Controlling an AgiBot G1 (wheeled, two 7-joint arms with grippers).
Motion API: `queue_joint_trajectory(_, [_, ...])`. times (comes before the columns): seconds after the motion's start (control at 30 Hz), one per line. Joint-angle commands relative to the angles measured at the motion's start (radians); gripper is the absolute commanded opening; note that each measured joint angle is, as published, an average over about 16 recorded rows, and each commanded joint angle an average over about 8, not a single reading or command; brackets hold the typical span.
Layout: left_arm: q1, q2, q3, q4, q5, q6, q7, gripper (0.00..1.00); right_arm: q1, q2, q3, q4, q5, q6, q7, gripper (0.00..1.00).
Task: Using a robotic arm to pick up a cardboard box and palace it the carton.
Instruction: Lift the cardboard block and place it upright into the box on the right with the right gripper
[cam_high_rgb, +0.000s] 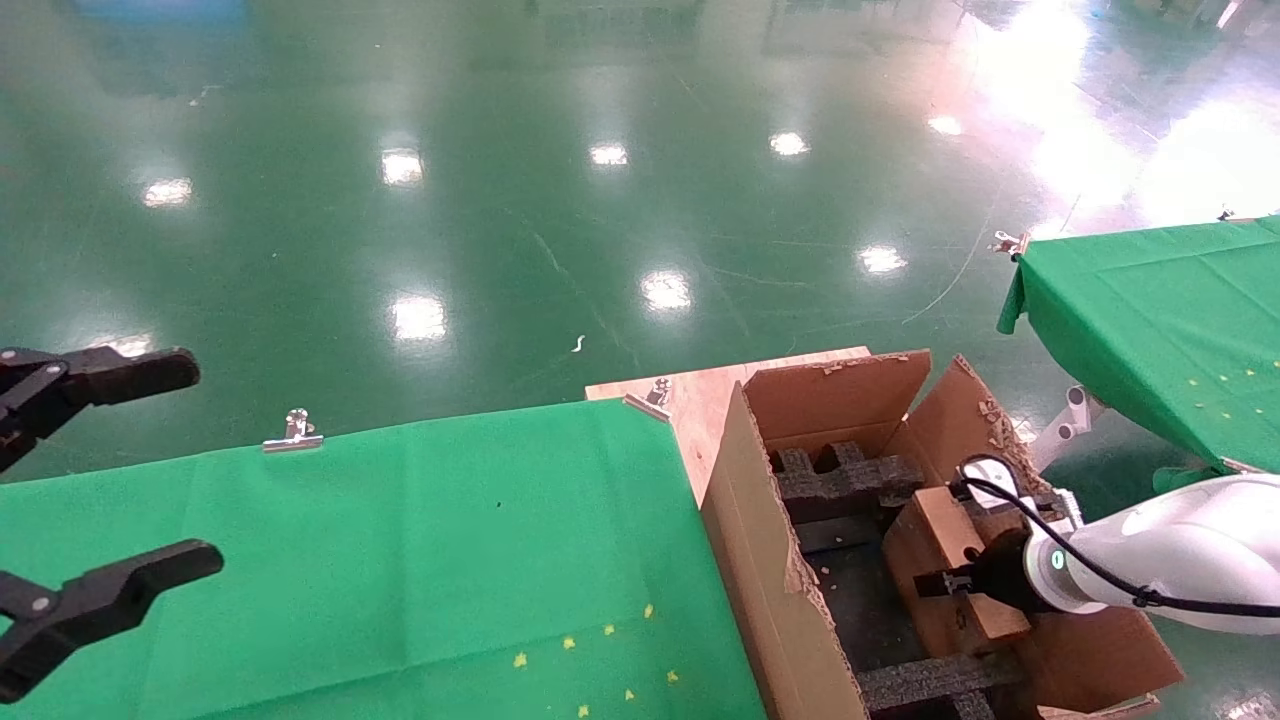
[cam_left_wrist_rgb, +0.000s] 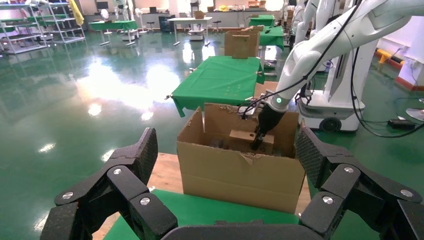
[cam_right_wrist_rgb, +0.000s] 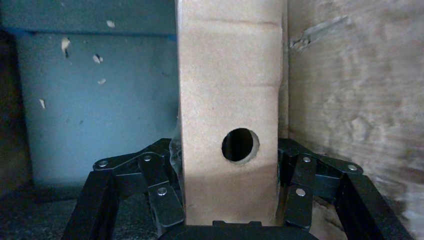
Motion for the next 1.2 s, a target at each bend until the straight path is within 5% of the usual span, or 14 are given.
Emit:
queue_joint_trajectory(0.03, [0.0,0.0,0.0,0.0,0.0,0.0,0.0,1.0,-0.007,-0.01,-0.002,-0.019,0.013,0.005,-0.017,0.0])
queue_joint_trajectory(0.07, [0.0,0.0,0.0,0.0,0.0,0.0,0.0,1.0,-0.009,-0.013,-0.002,-0.026,0.018,0.006,-0.024,0.04])
queue_joint_trajectory(0.33, [0.0,0.0,0.0,0.0,0.0,0.0,0.0,1.0,-0.016,-0.029,-0.003,-0.059,0.047,0.01,-0.058,1.0])
queue_joint_trajectory(1.2, [0.0,0.0,0.0,0.0,0.0,0.0,0.0,1.0,0.024,0.001,0.01,-0.031,0.053,-0.008,-0.07,1.0])
